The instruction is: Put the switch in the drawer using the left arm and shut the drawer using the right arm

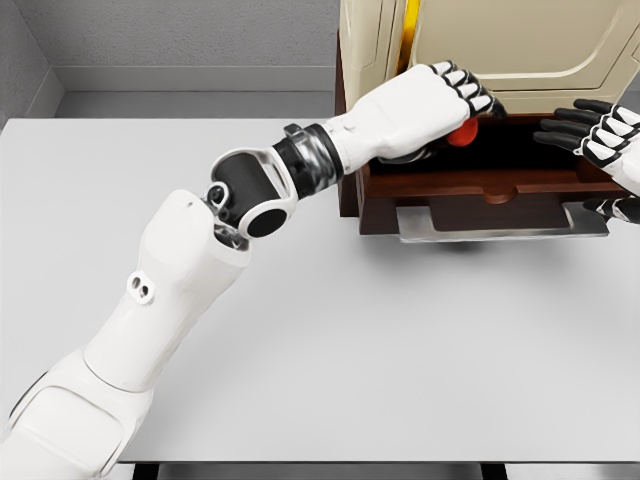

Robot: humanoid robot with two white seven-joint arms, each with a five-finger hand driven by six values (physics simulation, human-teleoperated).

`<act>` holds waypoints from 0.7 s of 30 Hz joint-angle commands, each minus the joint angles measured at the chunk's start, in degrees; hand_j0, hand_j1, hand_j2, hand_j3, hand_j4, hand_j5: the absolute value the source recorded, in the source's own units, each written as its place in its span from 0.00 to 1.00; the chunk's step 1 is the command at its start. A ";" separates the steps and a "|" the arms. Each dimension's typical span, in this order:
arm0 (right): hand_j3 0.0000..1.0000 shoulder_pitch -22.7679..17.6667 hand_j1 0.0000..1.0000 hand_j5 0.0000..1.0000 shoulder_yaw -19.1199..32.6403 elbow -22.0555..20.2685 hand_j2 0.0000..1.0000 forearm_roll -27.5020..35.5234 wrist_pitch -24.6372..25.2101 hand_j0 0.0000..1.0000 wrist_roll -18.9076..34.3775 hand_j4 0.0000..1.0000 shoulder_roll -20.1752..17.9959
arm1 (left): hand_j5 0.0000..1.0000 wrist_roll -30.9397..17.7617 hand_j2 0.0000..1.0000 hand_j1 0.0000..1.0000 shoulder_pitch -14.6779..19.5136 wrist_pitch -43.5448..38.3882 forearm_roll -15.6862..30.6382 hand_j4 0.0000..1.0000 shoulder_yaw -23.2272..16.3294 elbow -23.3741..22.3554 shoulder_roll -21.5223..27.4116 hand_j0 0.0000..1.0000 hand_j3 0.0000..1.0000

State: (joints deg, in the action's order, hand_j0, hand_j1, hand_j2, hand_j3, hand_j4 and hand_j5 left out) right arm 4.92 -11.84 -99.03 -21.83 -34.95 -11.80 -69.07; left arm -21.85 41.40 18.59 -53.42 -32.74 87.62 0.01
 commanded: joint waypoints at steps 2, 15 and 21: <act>1.00 0.00 1.00 1.00 0.06 -0.02 1.00 0.38 -0.05 1.00 -0.06 1.00 -0.10 | 1.00 0.05 1.00 1.00 0.00 -0.05 0.16 1.00 0.14 0.00 -0.01 1.00 1.00; 1.00 0.00 1.00 1.00 -0.02 0.33 1.00 0.38 -0.05 1.00 -0.06 1.00 -0.18 | 1.00 0.05 1.00 1.00 -0.35 0.57 0.42 1.00 0.05 1.67 -0.01 1.00 1.00; 1.00 -0.09 1.00 1.00 0.06 0.51 1.00 0.38 -0.05 1.00 -0.06 1.00 -0.18 | 1.00 0.05 1.00 1.00 -2.11 0.65 6.22 1.00 1.89 12.92 7.99 1.00 1.00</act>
State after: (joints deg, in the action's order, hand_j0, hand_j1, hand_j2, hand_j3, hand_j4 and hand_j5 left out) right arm 4.83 -11.87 -98.57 -21.83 -34.95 -11.83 -69.16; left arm -21.84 39.02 19.26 -50.16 -31.82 96.93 4.94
